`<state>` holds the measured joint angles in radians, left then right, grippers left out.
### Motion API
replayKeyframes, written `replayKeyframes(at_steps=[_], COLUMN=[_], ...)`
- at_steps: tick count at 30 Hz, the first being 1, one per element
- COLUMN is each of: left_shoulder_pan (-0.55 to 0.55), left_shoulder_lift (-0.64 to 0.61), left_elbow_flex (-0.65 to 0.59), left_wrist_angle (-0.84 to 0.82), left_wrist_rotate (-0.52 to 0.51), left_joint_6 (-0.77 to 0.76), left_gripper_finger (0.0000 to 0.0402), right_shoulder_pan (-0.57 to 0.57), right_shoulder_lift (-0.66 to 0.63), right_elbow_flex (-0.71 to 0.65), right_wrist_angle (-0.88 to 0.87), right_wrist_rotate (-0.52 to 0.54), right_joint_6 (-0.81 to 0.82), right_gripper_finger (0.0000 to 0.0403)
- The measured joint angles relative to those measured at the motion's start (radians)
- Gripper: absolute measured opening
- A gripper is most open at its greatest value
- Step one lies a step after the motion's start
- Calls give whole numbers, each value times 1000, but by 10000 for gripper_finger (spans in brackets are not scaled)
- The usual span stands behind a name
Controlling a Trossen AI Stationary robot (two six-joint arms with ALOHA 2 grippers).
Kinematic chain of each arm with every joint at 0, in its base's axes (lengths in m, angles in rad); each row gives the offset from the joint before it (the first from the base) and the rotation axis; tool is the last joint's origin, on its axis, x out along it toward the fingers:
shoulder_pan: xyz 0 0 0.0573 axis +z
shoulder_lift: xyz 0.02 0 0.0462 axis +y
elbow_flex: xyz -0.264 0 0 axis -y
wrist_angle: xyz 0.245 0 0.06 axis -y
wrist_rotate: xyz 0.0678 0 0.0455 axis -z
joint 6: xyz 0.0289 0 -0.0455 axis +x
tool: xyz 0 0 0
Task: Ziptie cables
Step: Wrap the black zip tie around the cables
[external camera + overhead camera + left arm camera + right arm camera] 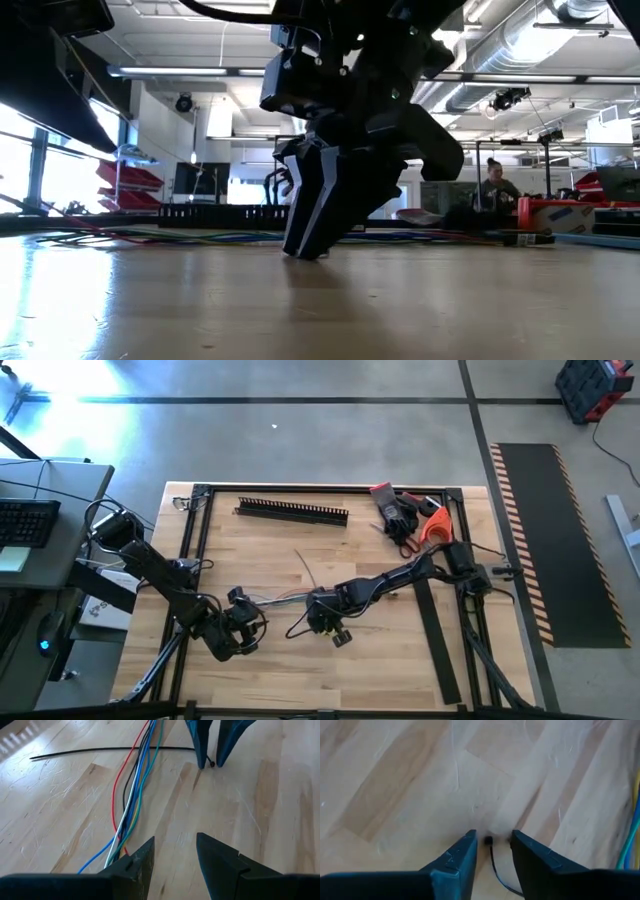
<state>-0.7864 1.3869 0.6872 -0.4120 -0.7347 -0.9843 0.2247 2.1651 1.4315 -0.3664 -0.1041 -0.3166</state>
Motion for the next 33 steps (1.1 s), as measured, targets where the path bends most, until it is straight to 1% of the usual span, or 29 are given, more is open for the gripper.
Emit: replayKeyframes(at_steps=[3,6,7,12,17,20,23,25,27,29,33], left_shoulder_pan=[0,0,0,0,-10,-16,-16,-15,-8,7,49], left_shoulder_lift=[0,0,0,0,24,63,113,157,212,267,379], left_elbow_flex=[0,0,0,0,0,0,0,0,0,0,0], left_wrist_angle=[9,21,26,93,211,271,311,346,398,475,701], left_wrist_rotate=[7,7,7,-15,2,-1,-17,-46,-101,-156,-223], left_joint_6=[1,9,17,92,230,283,313,316,332,398,560], left_gripper_finger=[120,120,120,120,120,120,120,120,120,121,136], right_shoulder_pan=[8,10,10,9,6,11,11,3,0,-2,-2], right_shoulder_lift=[6,7,8,-8,-80,-155,-207,-241,-268,-272,-272], right_elbow_flex=[0,0,0,-5,-17,-96,-255,-357,-437,-497,-559], right_wrist_angle=[-23,-40,-38,6,52,209,377,541,738,895,1064], right_wrist_rotate=[34,47,54,65,98,114,120,123,131,128,128], right_joint_6=[6,26,38,106,170,206,295,362,426,481,551], right_gripper_finger=[74,23,12,3,1,1,0,0,0,0,0])
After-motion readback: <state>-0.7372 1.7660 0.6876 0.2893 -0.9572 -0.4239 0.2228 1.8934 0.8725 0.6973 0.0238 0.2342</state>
